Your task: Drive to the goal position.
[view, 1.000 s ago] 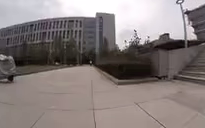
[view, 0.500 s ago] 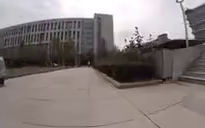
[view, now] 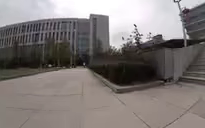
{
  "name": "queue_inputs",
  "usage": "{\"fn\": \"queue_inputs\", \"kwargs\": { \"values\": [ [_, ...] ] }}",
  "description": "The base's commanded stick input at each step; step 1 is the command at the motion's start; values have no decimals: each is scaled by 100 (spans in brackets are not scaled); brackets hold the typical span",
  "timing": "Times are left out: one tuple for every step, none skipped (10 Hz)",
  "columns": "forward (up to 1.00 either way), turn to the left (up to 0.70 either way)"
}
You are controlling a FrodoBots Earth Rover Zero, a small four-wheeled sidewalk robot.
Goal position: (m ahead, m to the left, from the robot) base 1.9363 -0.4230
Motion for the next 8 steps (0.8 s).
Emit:
{"fn": "queue_inputs", "kwargs": {
  "values": [
    [70, 1],
    [70, 1],
    [70, 1],
    [70, 1],
    [70, 1],
    [70, 1],
    [70, 1],
    [70, 1]
  ]
}}
